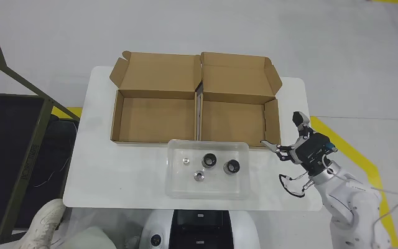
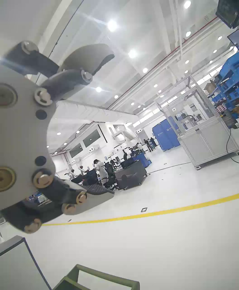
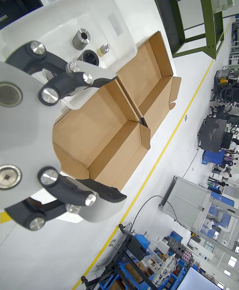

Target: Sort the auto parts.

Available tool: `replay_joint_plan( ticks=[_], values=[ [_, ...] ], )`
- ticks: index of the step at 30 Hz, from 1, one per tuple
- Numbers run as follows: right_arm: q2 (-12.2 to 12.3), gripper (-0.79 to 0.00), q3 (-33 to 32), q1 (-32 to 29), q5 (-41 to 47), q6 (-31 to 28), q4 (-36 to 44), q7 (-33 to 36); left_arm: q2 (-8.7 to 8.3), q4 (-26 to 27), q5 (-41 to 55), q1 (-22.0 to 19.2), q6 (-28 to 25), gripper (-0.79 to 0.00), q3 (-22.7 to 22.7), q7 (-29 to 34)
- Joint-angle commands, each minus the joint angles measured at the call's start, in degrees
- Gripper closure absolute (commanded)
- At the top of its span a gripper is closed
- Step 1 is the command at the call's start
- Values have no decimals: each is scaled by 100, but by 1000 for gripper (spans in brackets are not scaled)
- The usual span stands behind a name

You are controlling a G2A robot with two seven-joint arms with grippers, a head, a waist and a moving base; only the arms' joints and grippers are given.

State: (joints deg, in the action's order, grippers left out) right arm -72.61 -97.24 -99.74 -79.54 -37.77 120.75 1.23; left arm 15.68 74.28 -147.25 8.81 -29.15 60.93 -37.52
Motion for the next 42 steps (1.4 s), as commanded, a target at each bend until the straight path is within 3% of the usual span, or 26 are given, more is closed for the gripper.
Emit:
replay_joint_plan(
  ticks=[1,31,42],
  values=[
    [0,-784,0,0,0,0,0,0,0,0,0,0,0,-784,0,0],
    [0,-785,8,-1,5,10,-12,12,0,0,0,0,0,-785,0,0],
    [60,-785,782,588,73,-419,-168,1159,0,0,0,0,0,-785,0,0]
  ],
)
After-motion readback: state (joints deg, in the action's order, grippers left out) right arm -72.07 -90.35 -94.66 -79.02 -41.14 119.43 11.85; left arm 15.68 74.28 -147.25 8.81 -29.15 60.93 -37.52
